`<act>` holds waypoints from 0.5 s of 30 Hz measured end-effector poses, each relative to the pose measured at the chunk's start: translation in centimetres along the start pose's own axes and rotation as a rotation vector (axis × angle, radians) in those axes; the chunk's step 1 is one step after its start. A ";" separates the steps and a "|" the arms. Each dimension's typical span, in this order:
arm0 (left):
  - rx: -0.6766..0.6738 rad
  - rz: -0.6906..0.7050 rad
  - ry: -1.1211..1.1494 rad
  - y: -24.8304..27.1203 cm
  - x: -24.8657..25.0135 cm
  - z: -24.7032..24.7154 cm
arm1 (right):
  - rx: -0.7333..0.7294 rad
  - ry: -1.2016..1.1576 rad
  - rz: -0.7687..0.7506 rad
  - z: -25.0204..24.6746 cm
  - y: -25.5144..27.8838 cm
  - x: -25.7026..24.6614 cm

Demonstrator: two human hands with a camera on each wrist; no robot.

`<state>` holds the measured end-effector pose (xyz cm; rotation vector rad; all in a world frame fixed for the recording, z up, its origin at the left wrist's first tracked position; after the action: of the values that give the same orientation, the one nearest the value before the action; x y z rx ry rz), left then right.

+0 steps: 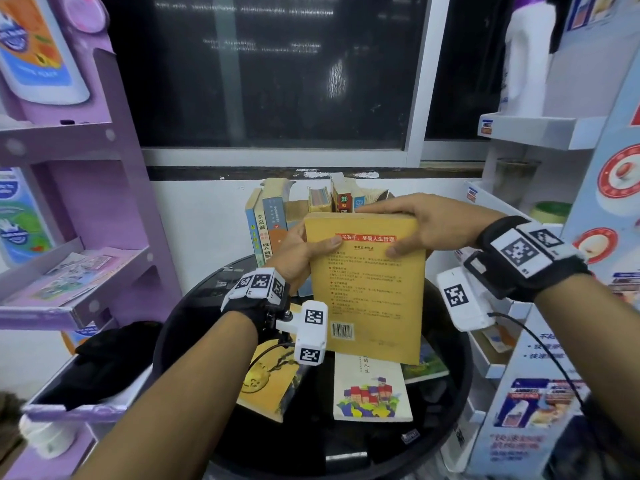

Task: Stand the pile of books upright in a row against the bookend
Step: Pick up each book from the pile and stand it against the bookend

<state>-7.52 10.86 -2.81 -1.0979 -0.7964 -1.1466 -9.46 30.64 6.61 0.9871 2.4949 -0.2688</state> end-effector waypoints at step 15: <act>0.112 0.091 -0.325 -1.0 1.5 0.3 | 0.114 0.119 0.022 0.4 0.8 -0.5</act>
<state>-8.13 10.65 -1.12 -1.2298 -1.0386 -0.8467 -8.50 30.80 6.49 1.1056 2.5979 -0.3585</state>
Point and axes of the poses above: each hand's wrist, its own y-axis away from the middle knuckle, its own z-axis out of the palm, x = y × z, the point moved 3 cm from there along -y, towards the middle knuckle
